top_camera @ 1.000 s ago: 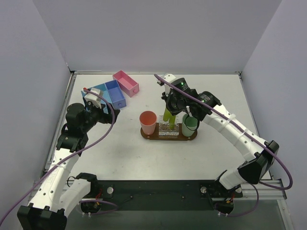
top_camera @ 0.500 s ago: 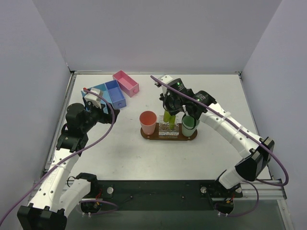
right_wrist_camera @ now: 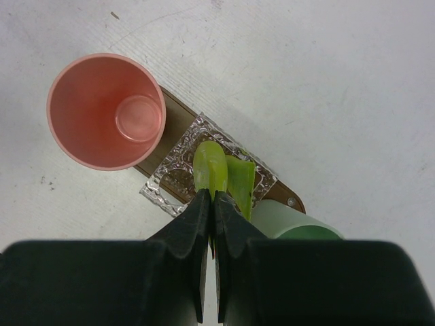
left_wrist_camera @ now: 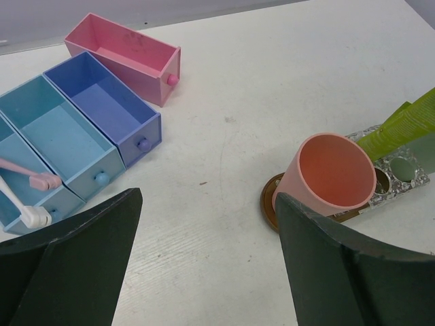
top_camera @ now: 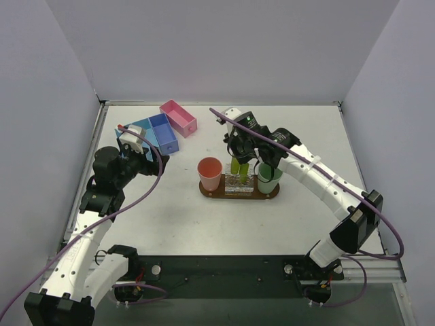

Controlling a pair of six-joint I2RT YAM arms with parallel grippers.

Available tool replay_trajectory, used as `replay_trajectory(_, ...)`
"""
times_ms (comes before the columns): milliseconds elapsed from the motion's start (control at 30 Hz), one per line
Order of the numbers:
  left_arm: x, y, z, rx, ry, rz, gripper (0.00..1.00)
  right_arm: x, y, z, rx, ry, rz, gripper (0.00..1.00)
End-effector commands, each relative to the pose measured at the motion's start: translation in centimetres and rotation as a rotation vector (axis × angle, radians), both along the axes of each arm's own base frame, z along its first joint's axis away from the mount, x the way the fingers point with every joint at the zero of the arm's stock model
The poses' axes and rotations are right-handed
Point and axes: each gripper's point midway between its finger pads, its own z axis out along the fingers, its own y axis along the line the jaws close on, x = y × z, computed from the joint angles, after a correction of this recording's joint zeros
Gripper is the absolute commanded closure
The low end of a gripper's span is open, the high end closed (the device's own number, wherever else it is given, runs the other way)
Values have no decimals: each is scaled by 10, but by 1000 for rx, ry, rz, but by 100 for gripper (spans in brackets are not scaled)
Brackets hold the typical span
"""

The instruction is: Prepare toiletry sets of a toothbrush and toothpaste on the tray

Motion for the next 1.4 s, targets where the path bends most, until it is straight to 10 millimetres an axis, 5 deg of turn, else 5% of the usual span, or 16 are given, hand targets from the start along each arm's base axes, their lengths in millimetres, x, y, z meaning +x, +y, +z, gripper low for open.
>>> replay_trajectory(0, 0, 3, 8, 2, -32, 8, 10, 9, 12, 11, 31, -40, 16, 100)
replay_trajectory(1367, 1, 2, 4, 9, -24, 0, 10, 17, 17, -36, -32, 34, 17, 100)
